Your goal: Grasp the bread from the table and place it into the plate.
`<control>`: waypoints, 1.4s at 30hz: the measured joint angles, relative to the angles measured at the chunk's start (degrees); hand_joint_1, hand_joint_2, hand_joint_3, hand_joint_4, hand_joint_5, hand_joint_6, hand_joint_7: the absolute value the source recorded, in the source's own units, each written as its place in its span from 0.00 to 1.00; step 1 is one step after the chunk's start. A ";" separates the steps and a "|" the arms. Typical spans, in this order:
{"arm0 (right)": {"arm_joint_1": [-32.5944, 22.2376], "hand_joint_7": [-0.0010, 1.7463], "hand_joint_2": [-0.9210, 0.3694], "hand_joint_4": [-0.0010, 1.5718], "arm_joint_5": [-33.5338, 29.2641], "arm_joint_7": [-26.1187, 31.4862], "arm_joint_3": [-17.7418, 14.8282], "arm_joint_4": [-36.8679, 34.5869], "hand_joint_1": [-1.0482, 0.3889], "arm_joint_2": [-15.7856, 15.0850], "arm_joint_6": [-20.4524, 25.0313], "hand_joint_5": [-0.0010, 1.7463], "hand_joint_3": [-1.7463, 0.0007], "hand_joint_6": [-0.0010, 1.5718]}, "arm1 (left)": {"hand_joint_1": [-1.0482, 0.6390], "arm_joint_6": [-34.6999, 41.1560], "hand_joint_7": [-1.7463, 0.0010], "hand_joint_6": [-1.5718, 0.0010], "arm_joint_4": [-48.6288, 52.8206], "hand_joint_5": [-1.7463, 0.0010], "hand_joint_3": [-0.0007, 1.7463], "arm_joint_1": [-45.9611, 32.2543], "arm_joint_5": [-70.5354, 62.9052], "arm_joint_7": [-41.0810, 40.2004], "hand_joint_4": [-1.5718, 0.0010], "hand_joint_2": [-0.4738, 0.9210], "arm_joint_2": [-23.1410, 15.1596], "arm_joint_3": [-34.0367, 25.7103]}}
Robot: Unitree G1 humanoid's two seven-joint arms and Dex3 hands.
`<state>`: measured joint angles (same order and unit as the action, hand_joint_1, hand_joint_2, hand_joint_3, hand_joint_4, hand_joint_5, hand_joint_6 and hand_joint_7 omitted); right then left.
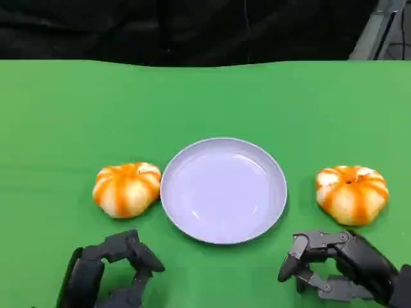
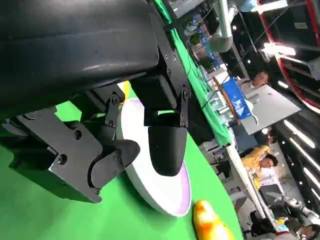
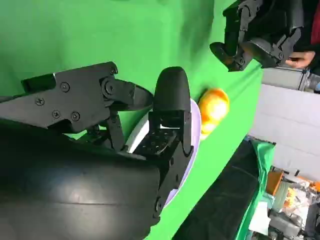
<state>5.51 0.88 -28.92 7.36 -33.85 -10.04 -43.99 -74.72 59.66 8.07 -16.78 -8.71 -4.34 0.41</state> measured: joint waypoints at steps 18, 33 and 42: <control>0.00 0.61 0.06 0.45 -0.01 0.00 0.00 0.70 0.70 -0.03 0.69 0.89 0.66 0.52 | 0.64 -0.01 0.41 0.37 0.01 0.31 0.55 0.00 0.09 0.00 0.41 0.75 -0.02 0.00; 0.00 0.60 0.06 0.45 -0.01 -0.04 0.00 0.72 0.71 -0.05 0.76 0.89 0.66 0.53 | 0.60 0.47 0.98 0.27 0.11 0.76 0.10 0.02 7.91 3.72 0.38 1.00 0.79 -0.17; 0.00 0.61 0.06 0.45 -0.01 -0.05 0.01 0.69 0.71 -0.05 0.75 0.89 0.66 0.52 | 0.52 2.61 1.00 0.42 -1.01 0.88 0.06 0.02 11.77 6.22 0.45 1.00 1.02 -0.82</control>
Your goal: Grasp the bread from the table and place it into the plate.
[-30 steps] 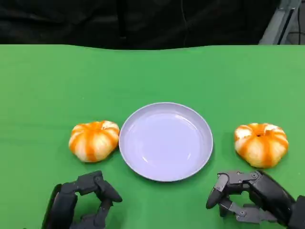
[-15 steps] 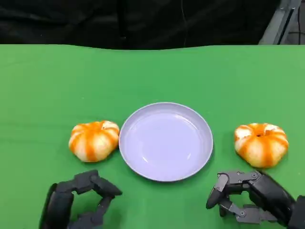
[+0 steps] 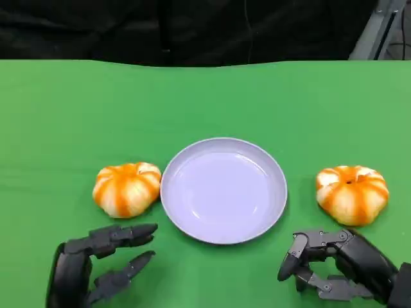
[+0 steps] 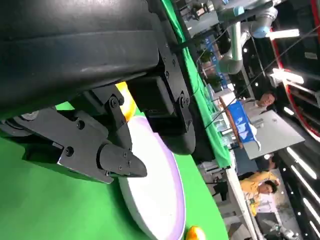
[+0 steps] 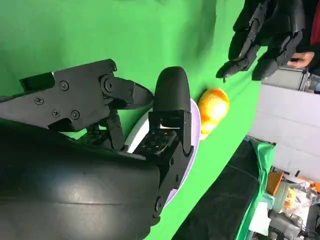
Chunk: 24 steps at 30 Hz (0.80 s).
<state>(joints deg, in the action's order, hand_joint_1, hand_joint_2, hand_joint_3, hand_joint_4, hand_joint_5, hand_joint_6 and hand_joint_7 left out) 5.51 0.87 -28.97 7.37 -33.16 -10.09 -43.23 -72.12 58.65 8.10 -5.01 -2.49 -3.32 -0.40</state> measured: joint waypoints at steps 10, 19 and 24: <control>0.00 0.60 0.05 0.45 -0.06 -0.20 0.01 -0.56 0.70 0.00 -0.24 0.89 0.66 0.52 | 0.40 2.87 1.00 0.54 -4.01 0.97 0.02 2.76 -1.01 1.09 0.51 1.00 -5.01 -3.28; 0.01 0.60 0.05 0.45 -0.21 -0.19 0.04 -0.57 0.70 0.00 -0.27 0.89 0.66 0.52 | 0.34 5.33 1.00 0.62 -9.29 1.00 0.01 3.55 -11.57 -6.80 0.55 0.99 -7.83 -4.71; 0.01 0.59 0.05 0.45 -0.21 -0.20 0.07 -0.57 0.70 0.01 -0.32 0.89 0.66 0.52 | 0.30 8.11 1.00 0.62 -12.03 1.00 0.00 4.06 -19.10 -12.63 0.58 0.98 -10.22 -4.65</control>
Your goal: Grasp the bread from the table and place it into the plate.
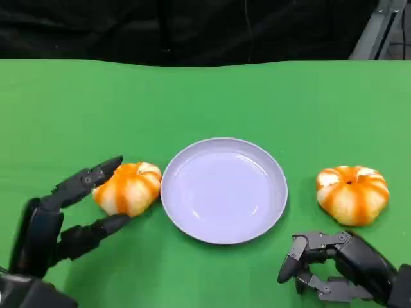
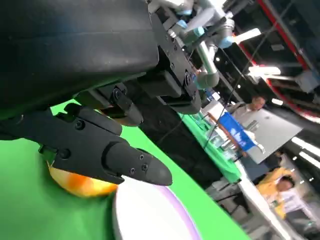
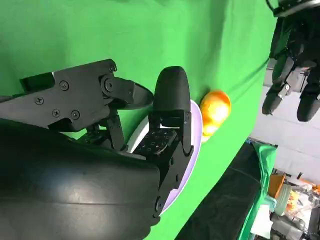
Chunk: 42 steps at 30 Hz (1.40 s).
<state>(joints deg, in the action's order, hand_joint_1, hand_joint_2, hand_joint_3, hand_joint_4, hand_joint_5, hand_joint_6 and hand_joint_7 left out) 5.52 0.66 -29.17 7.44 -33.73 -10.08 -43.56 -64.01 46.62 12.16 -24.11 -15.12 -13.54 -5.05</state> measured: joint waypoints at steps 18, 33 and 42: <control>-0.13 0.60 0.05 0.46 0.02 -0.03 0.02 0.44 0.70 0.07 0.00 0.89 0.67 0.53 | 0.14 26.14 1.00 0.67 -8.88 1.00 0.00 2.14 -21.05 -12.74 0.72 0.99 -6.37 12.37; -0.70 0.60 0.05 0.46 0.01 0.00 0.11 1.37 0.70 0.12 0.31 0.89 0.67 0.53 | 0.09 33.88 1.00 0.75 -3.51 1.00 0.01 8.14 -19.16 -10.69 0.81 1.00 -6.63 20.42; -0.93 0.60 0.06 0.46 0.00 0.02 0.13 1.69 0.71 0.12 0.37 0.88 0.66 0.53 | 0.08 35.77 1.00 0.77 -0.28 0.99 0.03 11.11 -18.76 -10.46 0.79 1.00 -4.65 23.79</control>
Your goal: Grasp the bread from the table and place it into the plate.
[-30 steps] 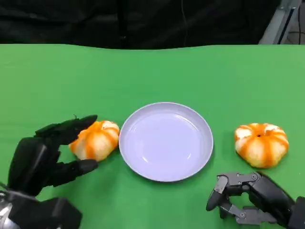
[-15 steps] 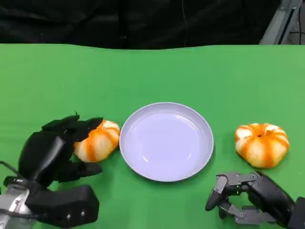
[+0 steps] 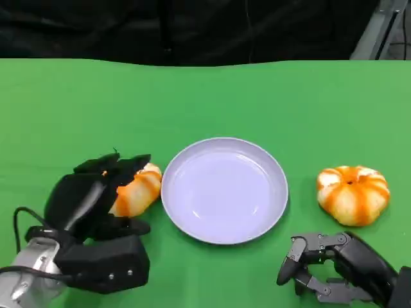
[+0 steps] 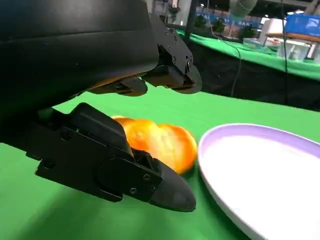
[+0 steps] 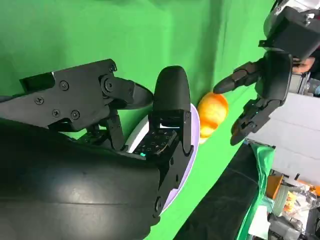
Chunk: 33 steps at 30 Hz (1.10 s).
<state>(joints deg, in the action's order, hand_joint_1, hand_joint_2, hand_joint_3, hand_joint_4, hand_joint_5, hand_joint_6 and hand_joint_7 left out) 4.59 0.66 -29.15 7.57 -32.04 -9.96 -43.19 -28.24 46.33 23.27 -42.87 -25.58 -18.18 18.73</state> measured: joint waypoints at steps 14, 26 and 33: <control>-0.14 0.60 0.05 0.46 0.10 -0.13 0.01 0.08 0.71 0.01 -0.02 0.88 0.67 0.53 | 0.13 3.95 0.99 0.76 7.32 0.99 0.04 4.89 -0.04 -0.11 0.75 1.00 2.23 4.15; -0.27 0.60 0.05 0.45 0.13 -0.14 0.00 1.17 0.71 0.01 0.28 0.89 0.67 0.52 | 0.14 4.61 0.99 0.72 13.35 0.99 0.04 7.37 0.05 -1.09 0.74 1.00 2.63 5.01; -0.62 0.60 0.05 0.45 0.09 -0.09 -0.01 1.61 0.71 0.00 0.29 0.89 0.67 0.53 | 0.18 4.70 0.99 0.71 16.01 0.99 0.06 8.80 0.58 -1.64 0.72 1.00 2.96 5.52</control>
<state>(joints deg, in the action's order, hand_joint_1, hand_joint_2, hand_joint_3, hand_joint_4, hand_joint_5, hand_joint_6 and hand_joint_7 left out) 3.97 0.74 -29.24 7.55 -30.43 -9.96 -42.89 -23.54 62.34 32.07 -42.29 -27.22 -15.22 24.26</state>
